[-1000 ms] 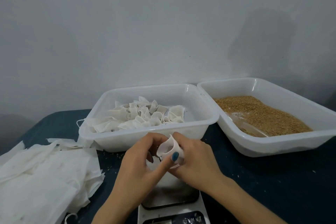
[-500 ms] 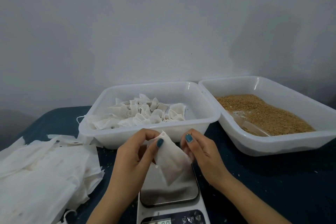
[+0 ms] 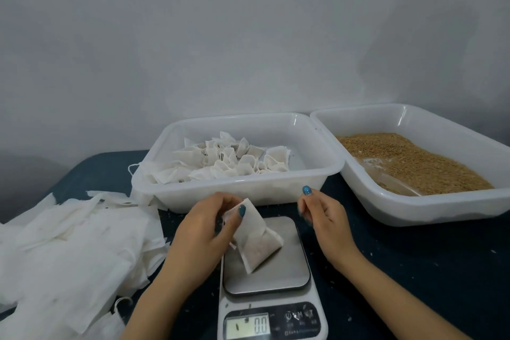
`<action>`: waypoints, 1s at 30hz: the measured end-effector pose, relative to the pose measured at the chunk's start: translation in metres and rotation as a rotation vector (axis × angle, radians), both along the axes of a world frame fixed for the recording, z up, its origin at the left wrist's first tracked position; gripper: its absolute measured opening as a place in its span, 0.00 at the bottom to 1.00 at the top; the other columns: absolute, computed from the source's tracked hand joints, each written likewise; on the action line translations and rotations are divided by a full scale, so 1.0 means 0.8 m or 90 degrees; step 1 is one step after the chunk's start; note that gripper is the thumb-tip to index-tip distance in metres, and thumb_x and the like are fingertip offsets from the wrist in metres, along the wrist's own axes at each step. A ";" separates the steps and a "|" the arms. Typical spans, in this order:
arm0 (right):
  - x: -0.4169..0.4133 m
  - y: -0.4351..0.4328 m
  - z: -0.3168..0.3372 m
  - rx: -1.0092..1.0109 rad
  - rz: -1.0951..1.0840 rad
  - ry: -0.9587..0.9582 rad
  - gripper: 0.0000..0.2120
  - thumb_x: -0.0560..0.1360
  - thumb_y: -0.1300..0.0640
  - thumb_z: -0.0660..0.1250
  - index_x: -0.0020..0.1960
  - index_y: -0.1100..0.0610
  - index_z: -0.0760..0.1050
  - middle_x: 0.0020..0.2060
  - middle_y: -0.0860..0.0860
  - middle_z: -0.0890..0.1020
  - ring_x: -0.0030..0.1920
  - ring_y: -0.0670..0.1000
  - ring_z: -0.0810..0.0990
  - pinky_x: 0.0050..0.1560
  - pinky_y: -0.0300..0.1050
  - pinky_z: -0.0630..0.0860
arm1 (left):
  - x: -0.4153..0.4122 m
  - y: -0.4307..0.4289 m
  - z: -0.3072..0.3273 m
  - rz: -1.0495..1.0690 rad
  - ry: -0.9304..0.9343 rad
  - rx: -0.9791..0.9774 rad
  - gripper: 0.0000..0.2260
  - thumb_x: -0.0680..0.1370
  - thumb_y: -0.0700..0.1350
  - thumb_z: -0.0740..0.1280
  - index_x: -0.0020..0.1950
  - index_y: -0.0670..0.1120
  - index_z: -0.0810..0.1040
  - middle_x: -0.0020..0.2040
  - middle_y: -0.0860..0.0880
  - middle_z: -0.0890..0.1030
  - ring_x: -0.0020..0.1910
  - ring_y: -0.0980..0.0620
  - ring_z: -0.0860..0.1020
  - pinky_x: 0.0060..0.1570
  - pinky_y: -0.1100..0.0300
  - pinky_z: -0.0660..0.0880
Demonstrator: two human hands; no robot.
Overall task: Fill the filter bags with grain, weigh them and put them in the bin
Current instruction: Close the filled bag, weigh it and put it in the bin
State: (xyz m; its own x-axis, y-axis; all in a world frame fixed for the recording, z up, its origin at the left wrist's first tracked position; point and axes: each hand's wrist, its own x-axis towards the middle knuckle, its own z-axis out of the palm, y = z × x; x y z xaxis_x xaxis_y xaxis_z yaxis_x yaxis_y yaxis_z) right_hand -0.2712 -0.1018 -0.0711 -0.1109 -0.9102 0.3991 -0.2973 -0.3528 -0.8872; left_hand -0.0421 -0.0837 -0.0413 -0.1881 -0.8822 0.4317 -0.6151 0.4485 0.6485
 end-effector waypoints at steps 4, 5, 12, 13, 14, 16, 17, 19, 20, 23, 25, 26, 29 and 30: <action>0.000 0.000 -0.001 -0.002 -0.004 0.000 0.17 0.76 0.46 0.56 0.31 0.52 0.70 0.25 0.47 0.70 0.28 0.45 0.65 0.32 0.43 0.63 | 0.005 0.000 0.001 0.030 0.011 0.002 0.16 0.76 0.67 0.55 0.54 0.62 0.75 0.47 0.64 0.81 0.45 0.61 0.80 0.44 0.59 0.78; 0.000 0.000 -0.001 -0.003 -0.005 0.003 0.18 0.76 0.45 0.56 0.31 0.52 0.69 0.25 0.47 0.70 0.28 0.45 0.65 0.32 0.43 0.63 | 0.006 0.000 0.002 0.039 0.014 0.002 0.16 0.76 0.66 0.55 0.54 0.61 0.76 0.47 0.63 0.81 0.45 0.61 0.80 0.44 0.59 0.78; 0.000 0.000 0.000 -0.019 0.000 -0.001 0.18 0.75 0.46 0.56 0.29 0.51 0.66 0.26 0.47 0.70 0.28 0.47 0.65 0.32 0.41 0.62 | 0.010 -0.002 0.002 0.082 -0.007 0.000 0.09 0.79 0.56 0.60 0.54 0.57 0.77 0.47 0.62 0.81 0.47 0.63 0.79 0.47 0.58 0.78; 0.000 0.000 0.001 -0.020 0.001 -0.002 0.18 0.74 0.45 0.56 0.29 0.51 0.66 0.26 0.47 0.70 0.28 0.47 0.65 0.32 0.42 0.62 | 0.010 -0.003 0.002 0.087 -0.010 0.000 0.08 0.79 0.55 0.61 0.55 0.56 0.77 0.48 0.61 0.81 0.48 0.63 0.79 0.47 0.58 0.78; 0.000 0.001 0.001 -0.021 0.002 -0.002 0.18 0.74 0.44 0.55 0.29 0.52 0.67 0.26 0.48 0.70 0.28 0.47 0.65 0.31 0.42 0.62 | 0.011 -0.003 0.002 0.093 -0.013 0.000 0.07 0.80 0.53 0.62 0.55 0.56 0.77 0.48 0.61 0.81 0.48 0.63 0.79 0.48 0.59 0.78; 0.000 0.002 0.001 -0.022 0.004 -0.002 0.18 0.75 0.46 0.56 0.29 0.52 0.67 0.25 0.48 0.70 0.28 0.46 0.65 0.31 0.41 0.62 | 0.013 -0.005 0.001 0.105 -0.017 0.002 0.06 0.80 0.51 0.63 0.55 0.55 0.78 0.48 0.61 0.81 0.48 0.64 0.78 0.48 0.59 0.78; 0.000 0.002 0.001 -0.022 0.005 -0.001 0.17 0.75 0.47 0.56 0.29 0.51 0.67 0.25 0.48 0.70 0.28 0.46 0.65 0.30 0.40 0.62 | 0.013 -0.006 0.001 0.110 -0.021 0.003 0.06 0.81 0.51 0.63 0.55 0.54 0.78 0.49 0.61 0.80 0.49 0.65 0.78 0.49 0.60 0.77; 0.001 0.003 0.001 -0.026 0.005 0.002 0.17 0.76 0.48 0.56 0.29 0.49 0.67 0.25 0.46 0.70 0.27 0.44 0.64 0.30 0.38 0.62 | 0.015 -0.007 0.000 0.118 -0.034 0.006 0.06 0.81 0.50 0.63 0.56 0.54 0.78 0.49 0.62 0.80 0.49 0.67 0.77 0.49 0.61 0.77; 0.001 0.003 0.001 -0.029 0.006 0.004 0.17 0.76 0.47 0.56 0.29 0.48 0.67 0.25 0.46 0.70 0.27 0.44 0.64 0.30 0.37 0.62 | 0.015 -0.007 0.000 0.120 -0.039 0.007 0.06 0.81 0.50 0.63 0.56 0.54 0.78 0.49 0.62 0.80 0.49 0.67 0.77 0.49 0.61 0.77; 0.001 0.003 -0.001 -0.030 0.010 0.009 0.19 0.78 0.51 0.57 0.28 0.46 0.66 0.24 0.45 0.70 0.26 0.43 0.63 0.30 0.36 0.61 | 0.015 -0.005 -0.001 0.125 -0.047 0.012 0.07 0.81 0.50 0.63 0.56 0.52 0.78 0.49 0.60 0.80 0.49 0.62 0.78 0.50 0.57 0.77; 0.001 0.002 -0.002 -0.030 0.010 0.015 0.20 0.79 0.51 0.57 0.28 0.46 0.66 0.24 0.45 0.70 0.26 0.43 0.63 0.30 0.36 0.61 | 0.015 -0.004 -0.001 0.126 -0.049 0.013 0.08 0.81 0.50 0.63 0.56 0.51 0.79 0.50 0.59 0.81 0.49 0.60 0.78 0.50 0.54 0.77; 0.001 0.003 -0.002 -0.030 0.009 0.015 0.20 0.79 0.51 0.57 0.28 0.46 0.66 0.24 0.45 0.70 0.26 0.43 0.63 0.30 0.36 0.61 | 0.014 -0.004 -0.001 0.125 -0.049 0.016 0.08 0.81 0.51 0.62 0.56 0.52 0.78 0.50 0.59 0.81 0.50 0.60 0.79 0.51 0.54 0.77; 0.001 0.003 -0.001 -0.033 0.006 0.016 0.20 0.79 0.50 0.56 0.27 0.46 0.66 0.24 0.45 0.70 0.26 0.43 0.64 0.31 0.36 0.62 | 0.012 -0.003 -0.002 0.120 -0.044 0.031 0.10 0.80 0.53 0.60 0.58 0.53 0.77 0.51 0.60 0.81 0.51 0.59 0.79 0.51 0.52 0.78; 0.001 0.003 -0.001 -0.034 0.006 0.017 0.20 0.79 0.49 0.56 0.27 0.46 0.66 0.24 0.45 0.69 0.26 0.43 0.64 0.31 0.36 0.62 | 0.011 -0.002 -0.003 0.118 -0.047 0.035 0.11 0.80 0.54 0.60 0.58 0.53 0.76 0.51 0.59 0.81 0.52 0.59 0.79 0.52 0.52 0.78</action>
State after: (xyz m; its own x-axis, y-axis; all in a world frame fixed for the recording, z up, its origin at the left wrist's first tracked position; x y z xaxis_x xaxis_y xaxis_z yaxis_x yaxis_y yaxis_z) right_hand -0.2705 -0.0996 -0.0718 -0.0909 -0.8881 0.4505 -0.3170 -0.4030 -0.8585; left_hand -0.0332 -0.0856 -0.0435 -0.0494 -0.9267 0.3725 -0.7312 0.2876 0.6186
